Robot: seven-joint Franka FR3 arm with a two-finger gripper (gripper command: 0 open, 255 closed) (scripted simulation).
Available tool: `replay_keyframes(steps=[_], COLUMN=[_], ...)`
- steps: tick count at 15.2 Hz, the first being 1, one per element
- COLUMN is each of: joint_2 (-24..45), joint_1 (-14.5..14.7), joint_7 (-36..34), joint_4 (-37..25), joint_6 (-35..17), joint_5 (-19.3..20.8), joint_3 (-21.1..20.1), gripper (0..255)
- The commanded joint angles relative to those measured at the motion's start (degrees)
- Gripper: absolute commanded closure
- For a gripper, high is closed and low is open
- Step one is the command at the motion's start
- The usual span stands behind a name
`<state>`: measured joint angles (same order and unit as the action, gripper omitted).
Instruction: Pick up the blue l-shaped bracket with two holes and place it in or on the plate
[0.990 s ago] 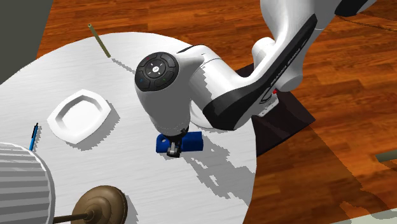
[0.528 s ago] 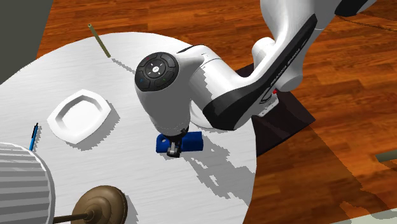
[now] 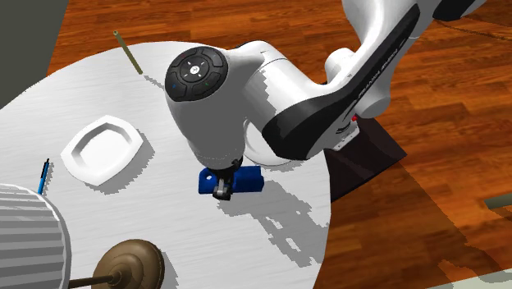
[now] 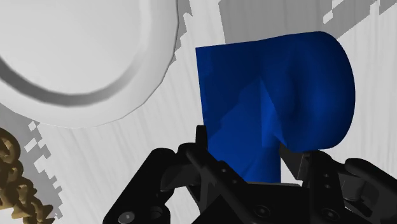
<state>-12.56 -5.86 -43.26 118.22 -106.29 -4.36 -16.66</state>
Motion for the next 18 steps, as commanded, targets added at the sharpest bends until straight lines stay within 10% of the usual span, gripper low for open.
replay_keyframes(steps=[1,10,18], joint_2=[-0.1,0.0,-18.0], joint_1=[-0.1,-0.2,-0.4], joint_7=[0.0,-0.1,6.4], joint_4=[-1.6,-8.3,9.4], joint_6=[1.7,8.3,8.7], joint_5=[0.0,0.2,-2.1], joint_3=[0.1,0.3,5.2], gripper=[255,255,255])
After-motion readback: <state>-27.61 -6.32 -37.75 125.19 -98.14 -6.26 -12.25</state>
